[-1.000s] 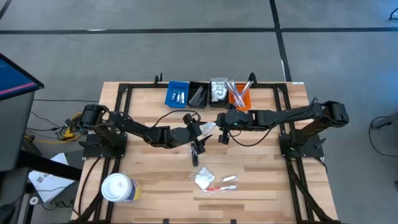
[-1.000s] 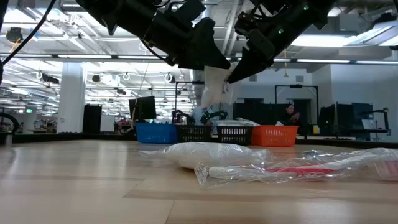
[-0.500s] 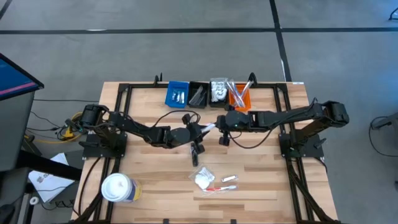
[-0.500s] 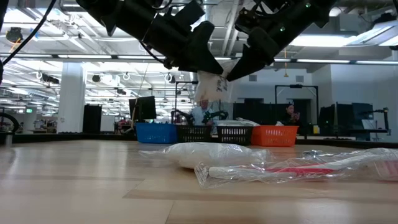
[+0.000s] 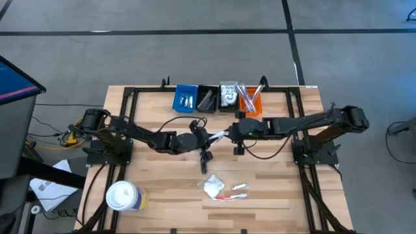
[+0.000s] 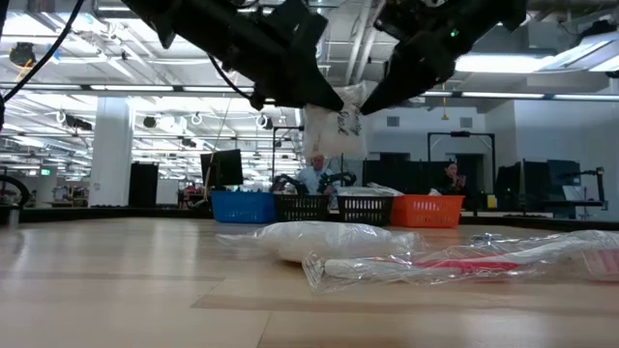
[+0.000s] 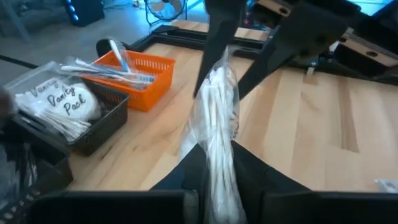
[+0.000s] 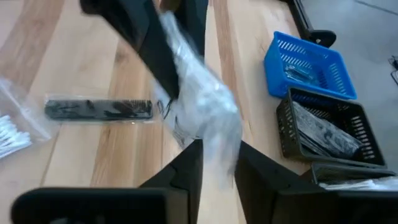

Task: Pick & Place Travel size toiletries
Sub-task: Put the white vanity pack into the right black bin

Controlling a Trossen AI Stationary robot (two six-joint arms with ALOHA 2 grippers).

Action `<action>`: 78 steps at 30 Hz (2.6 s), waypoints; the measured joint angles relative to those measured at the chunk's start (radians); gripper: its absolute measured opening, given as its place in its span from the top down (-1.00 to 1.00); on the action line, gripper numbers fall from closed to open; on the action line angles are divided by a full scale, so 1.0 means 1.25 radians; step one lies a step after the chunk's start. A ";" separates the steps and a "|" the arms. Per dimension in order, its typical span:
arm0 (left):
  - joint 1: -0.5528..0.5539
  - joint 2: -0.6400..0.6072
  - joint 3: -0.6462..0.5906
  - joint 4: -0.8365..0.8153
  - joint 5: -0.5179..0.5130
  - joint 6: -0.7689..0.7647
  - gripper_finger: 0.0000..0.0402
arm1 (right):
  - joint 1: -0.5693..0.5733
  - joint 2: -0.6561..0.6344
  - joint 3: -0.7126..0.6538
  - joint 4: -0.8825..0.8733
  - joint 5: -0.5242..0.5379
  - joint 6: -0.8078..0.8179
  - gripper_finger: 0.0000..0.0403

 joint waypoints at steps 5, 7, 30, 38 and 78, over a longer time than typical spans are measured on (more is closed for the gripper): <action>-0.004 -0.053 0.000 -0.064 0.012 -0.044 0.88 | 0.000 -0.065 0.000 -0.046 0.000 0.026 0.53; -0.008 -0.068 0.000 -0.089 0.012 -0.058 0.88 | 0.000 -0.098 0.000 -0.071 0.000 0.043 0.52; -0.008 -0.130 -0.126 0.350 0.387 -0.062 0.88 | -0.026 -0.476 -0.326 0.467 -0.440 0.144 0.52; -0.013 -0.129 -0.126 0.342 0.342 -0.055 0.88 | -0.021 -0.339 -0.256 0.396 -0.440 0.148 0.51; -0.012 -0.129 -0.126 0.297 0.293 0.004 0.88 | -0.034 -0.199 -0.197 0.369 -0.439 0.163 0.03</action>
